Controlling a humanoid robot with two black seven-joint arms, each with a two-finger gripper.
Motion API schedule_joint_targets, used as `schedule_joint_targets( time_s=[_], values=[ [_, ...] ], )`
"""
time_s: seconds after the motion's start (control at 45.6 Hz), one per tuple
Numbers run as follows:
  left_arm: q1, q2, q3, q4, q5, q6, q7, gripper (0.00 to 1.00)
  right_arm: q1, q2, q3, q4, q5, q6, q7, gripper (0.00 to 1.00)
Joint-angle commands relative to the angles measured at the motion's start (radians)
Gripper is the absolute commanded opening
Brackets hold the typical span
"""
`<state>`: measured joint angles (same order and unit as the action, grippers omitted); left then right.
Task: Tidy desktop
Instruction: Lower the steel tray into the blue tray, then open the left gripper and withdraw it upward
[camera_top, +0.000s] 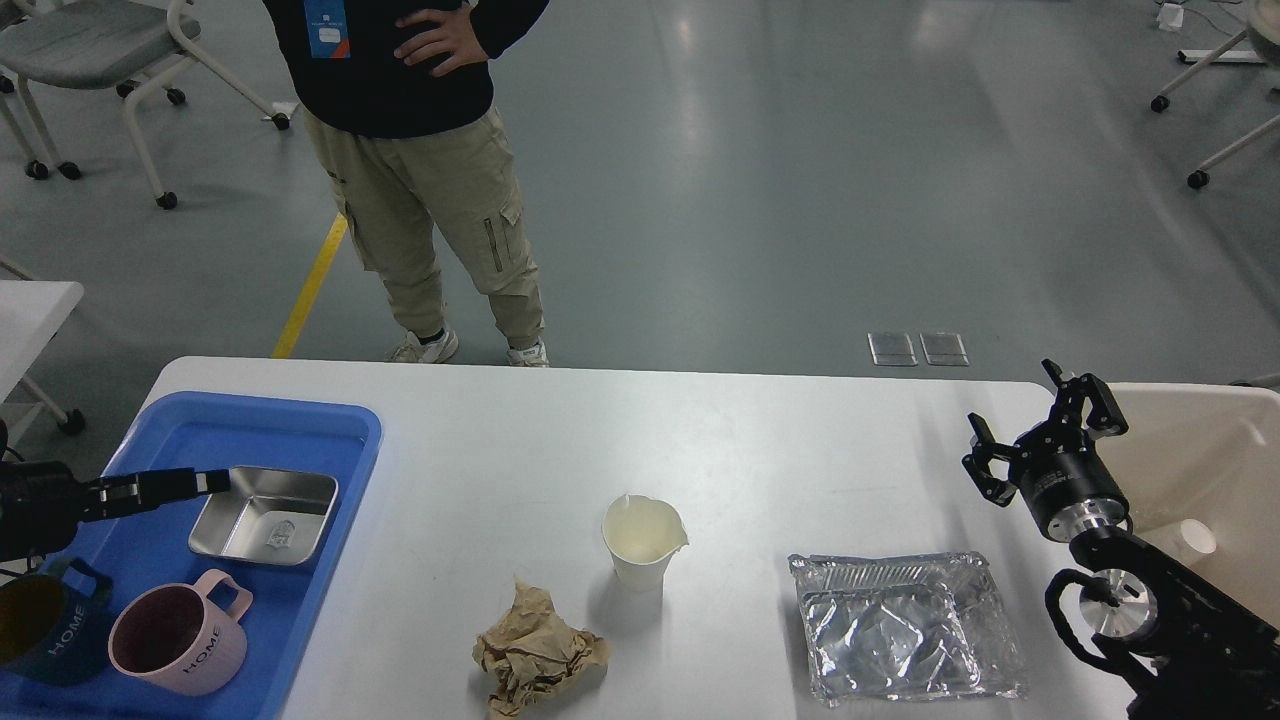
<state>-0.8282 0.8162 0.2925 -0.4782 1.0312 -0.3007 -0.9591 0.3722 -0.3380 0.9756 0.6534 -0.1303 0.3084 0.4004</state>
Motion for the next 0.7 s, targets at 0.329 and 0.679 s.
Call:
schedule_joint_targets(
  time_s=[0.329, 0.679],
  values=[
    [-0.066, 0.236, -0.05, -0.365, 0.004, 0.0, -0.001, 0.56, -0.002, -0.003, 0.0, 0.0, 0.0, 0.0, 0.0, 1.0],
    [0.006, 0.368, -0.317, -0.524, -0.216, -0.08, -0.001, 0.61, -0.004, 0.0, -0.003, 0.0, 0.0, -0.003, 0.0, 1.0]
  ],
)
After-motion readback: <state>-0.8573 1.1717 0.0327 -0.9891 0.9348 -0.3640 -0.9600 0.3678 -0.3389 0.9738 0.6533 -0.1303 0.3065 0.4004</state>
